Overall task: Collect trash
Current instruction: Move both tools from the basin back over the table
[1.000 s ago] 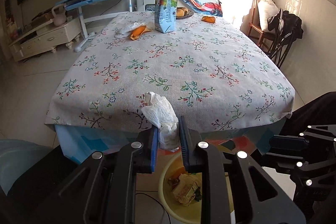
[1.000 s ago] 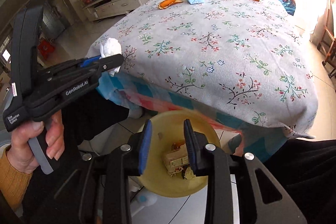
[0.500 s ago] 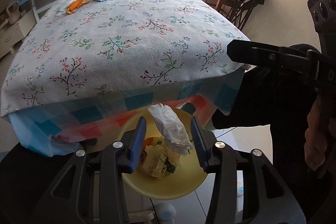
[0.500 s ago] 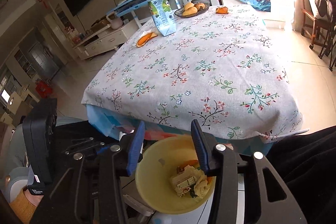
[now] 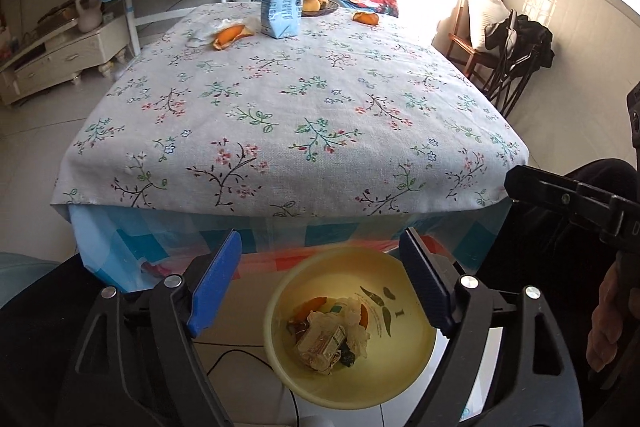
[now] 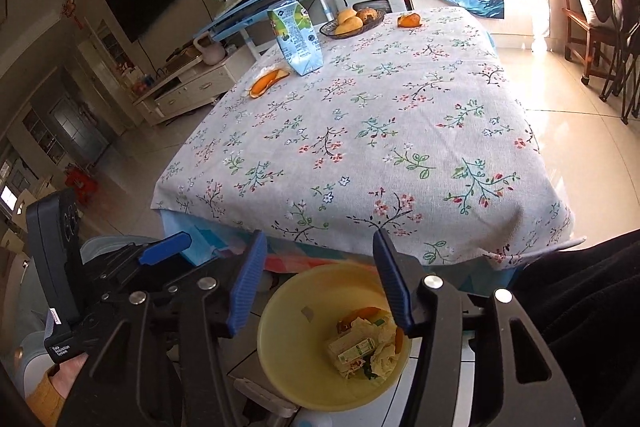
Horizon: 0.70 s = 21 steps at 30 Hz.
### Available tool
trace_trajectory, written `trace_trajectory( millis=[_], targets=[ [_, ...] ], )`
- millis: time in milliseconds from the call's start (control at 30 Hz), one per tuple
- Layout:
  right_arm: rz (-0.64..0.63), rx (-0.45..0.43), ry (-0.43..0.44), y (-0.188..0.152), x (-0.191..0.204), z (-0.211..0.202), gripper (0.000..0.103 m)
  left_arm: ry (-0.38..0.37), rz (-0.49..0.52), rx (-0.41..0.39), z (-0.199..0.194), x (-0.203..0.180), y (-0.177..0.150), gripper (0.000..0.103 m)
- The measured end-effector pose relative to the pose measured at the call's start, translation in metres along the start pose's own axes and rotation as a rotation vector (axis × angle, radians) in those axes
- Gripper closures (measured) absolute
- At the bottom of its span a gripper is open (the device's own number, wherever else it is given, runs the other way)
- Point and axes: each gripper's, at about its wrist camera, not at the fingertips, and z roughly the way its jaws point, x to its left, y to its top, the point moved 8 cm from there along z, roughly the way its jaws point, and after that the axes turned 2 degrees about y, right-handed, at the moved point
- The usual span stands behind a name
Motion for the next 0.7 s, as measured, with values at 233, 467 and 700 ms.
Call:
trace_trajectory(
  millis=[233,467,700],
  targets=[
    [-0.037,0.013,-0.015,-0.005,0.006,0.002,0.047,0.025,-0.049,-0.011,0.000,0.014,0.002,0.023],
    [-0.051,0.027,-0.022,-0.009,0.008,0.004,0.047,0.037,-0.036,-0.012,0.001,0.012,0.000,0.023],
    [-0.063,0.040,-0.031,-0.011,0.010,0.007,0.046,0.043,-0.032,-0.014,-0.001,0.013,-0.001,0.022]
  ],
)
